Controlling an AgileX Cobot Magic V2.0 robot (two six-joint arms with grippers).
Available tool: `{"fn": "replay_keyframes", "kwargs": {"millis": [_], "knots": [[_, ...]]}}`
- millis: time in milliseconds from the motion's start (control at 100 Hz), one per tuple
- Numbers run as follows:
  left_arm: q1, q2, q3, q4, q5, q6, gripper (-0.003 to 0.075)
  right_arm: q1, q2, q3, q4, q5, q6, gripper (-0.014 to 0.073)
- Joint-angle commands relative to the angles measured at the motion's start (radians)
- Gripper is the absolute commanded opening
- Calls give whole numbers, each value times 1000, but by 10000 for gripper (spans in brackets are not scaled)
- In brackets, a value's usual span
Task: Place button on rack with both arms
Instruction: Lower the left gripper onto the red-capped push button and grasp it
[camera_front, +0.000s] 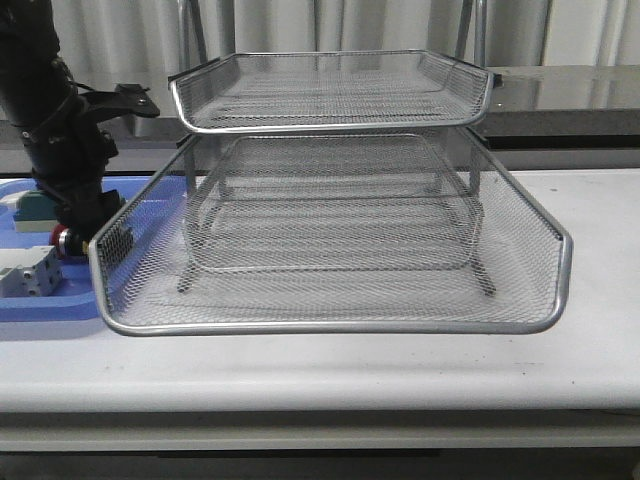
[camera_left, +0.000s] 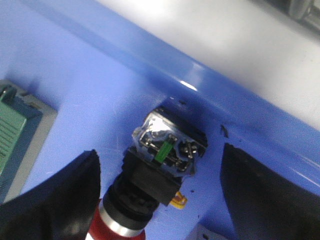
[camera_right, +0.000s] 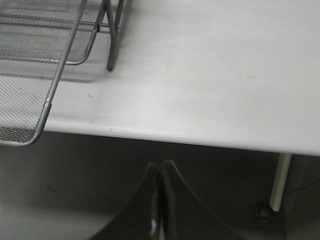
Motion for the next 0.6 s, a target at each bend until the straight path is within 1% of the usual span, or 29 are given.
{"fn": "replay_keyframes", "kwargs": {"millis": [0,260,330,400,520,590], "knots": [[-5,-38,-34,-9,-18,8,482,4,6,-33,-14,-58,-3,-70],[-5,-9,-39,-9,-20,8,481,4,6,-33,-14,-58,-3,-70],[-5,-9,-39,-9,-21,8,456,4,6,-33,-14,-58,-3,-70],[-5,-9,-39,-9,-21,8,382,4,6,-33,-14,-58,-3,-70],[-5,-9,-39,-9,-21,8,185,4,6,-33,-14,-58,-3,-70],[-5,-11,-40,-9,-19,8,91,4,6,-33,-14,-58,-3,-70]]}}
